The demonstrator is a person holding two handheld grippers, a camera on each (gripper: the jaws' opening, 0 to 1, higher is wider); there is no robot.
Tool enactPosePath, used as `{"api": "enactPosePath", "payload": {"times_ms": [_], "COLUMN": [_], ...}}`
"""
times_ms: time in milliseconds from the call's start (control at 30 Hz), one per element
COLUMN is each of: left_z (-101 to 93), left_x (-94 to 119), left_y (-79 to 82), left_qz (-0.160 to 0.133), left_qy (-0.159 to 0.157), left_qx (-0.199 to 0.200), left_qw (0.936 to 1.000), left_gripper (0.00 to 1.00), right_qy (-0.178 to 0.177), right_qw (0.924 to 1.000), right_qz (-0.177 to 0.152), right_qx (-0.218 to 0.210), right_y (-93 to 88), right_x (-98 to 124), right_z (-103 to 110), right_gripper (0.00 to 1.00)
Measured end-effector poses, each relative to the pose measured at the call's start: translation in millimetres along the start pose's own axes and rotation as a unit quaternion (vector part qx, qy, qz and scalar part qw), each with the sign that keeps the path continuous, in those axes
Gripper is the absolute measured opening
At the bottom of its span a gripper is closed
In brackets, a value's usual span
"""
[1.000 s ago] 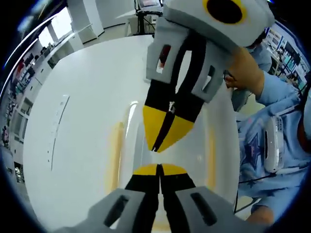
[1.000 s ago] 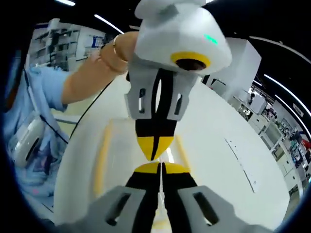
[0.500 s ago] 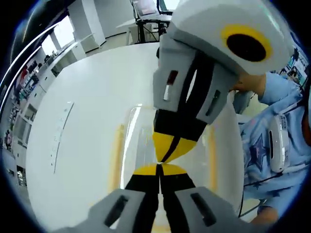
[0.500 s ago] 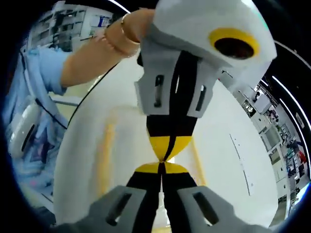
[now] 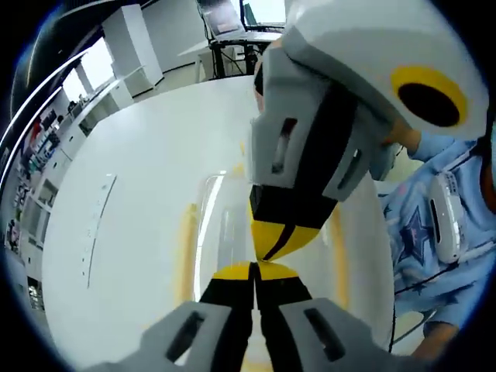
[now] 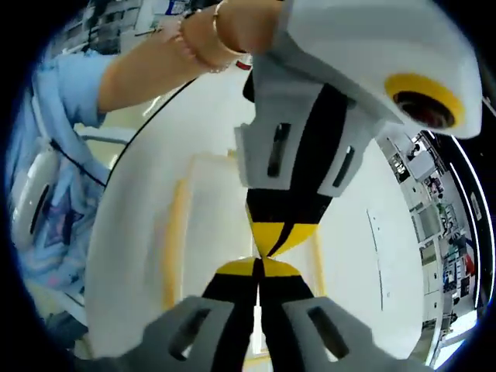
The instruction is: Snap each plastic latch of the storage box into its locked position after aligning the lid with the box until every specified latch is closed and the lid sits flush.
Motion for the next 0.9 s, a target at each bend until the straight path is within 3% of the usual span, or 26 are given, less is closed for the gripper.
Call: {"api": "enactPosePath", "payload": {"times_ms": [300,533,767,800,833,900], "left_z": [0.3,-2.7,-7.2,-7.4,-6.7,-6.9], "left_x": [21.9,49.7,49.8,49.6,49.7,52.3], "left_y": [-33.9,-61.2,-92.0,-94.6,-94.4,-102.2], "left_qz": [-0.06,-0.115,-0.145,-0.154,-0.187,-0.21], "left_qy": [0.028,0.047,0.052,0.053,0.05,0.039], "left_qx": [0.026,0.056,0.07,0.073,0.07,0.086], "left_qw": [0.9975,0.9907,0.9855,0.984,0.9786,0.9732], "left_gripper": [0.04,0.06,0.04,0.02,0.02,0.01], "right_qy": [0.008,0.008,0.008,0.008,0.008,0.011], "right_qw": [0.9999,0.9999,0.9999,0.9999,1.0,0.9999], "right_qz": [0.006,-0.008,-0.008,-0.006,-0.005,-0.004], "right_qx": [0.004,-0.001,-0.001,0.001,0.002,0.001], "right_y": [0.4,-3.2,-1.4,-1.0,-0.8,0.0], "right_x": [-0.4,-0.3,-0.8,-0.8,-0.9,-1.2], "right_z": [-3.3,-4.1,-3.8,-3.7,-3.8,-4.7], "right_gripper": [0.0,0.0,0.0,0.0,0.0,0.0]}}
Point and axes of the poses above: the point that each gripper's makers call its tool centre point, and the gripper's own axes: x roughly backward along the fingers, z roughly to its left, y roughly out of its top, the point moved 10 cm from there along x, roughly backward along the fingers
